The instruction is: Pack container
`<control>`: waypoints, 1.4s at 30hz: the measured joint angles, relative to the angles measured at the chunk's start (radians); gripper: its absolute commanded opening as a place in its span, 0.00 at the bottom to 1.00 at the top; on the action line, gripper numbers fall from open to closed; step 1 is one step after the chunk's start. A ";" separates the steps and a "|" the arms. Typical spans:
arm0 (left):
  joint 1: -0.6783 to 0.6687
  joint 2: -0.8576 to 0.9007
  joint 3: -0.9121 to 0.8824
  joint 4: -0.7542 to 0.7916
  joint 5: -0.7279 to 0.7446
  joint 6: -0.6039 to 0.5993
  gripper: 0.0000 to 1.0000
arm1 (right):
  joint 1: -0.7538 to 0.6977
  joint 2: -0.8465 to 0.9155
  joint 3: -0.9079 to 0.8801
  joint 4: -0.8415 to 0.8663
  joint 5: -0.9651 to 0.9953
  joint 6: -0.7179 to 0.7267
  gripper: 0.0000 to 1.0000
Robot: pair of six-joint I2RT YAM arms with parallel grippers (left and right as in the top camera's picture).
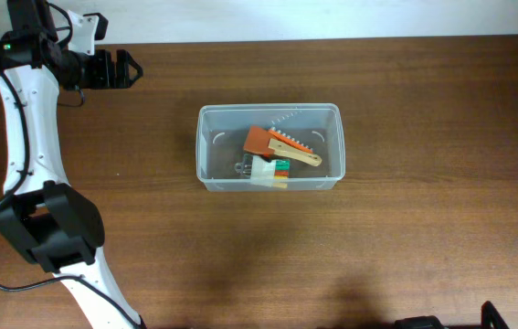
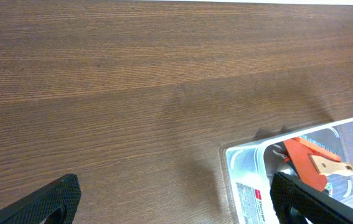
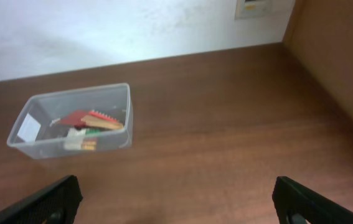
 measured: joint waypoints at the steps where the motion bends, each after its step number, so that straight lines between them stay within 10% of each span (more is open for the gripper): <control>1: 0.000 0.000 0.000 0.000 0.000 0.000 0.99 | 0.000 0.000 0.000 -0.002 -0.003 0.000 0.99; 16: 0.000 0.000 0.000 0.000 0.000 0.000 0.99 | -0.066 -0.108 -0.085 0.196 -0.026 -0.010 0.99; 24: 0.000 0.000 0.000 0.000 0.000 0.000 0.99 | -0.128 -0.450 -0.447 0.587 -0.072 -0.194 0.99; 42: 0.000 0.000 0.000 0.000 0.000 0.000 0.99 | -0.056 -0.509 -1.220 1.311 -0.101 -0.346 0.99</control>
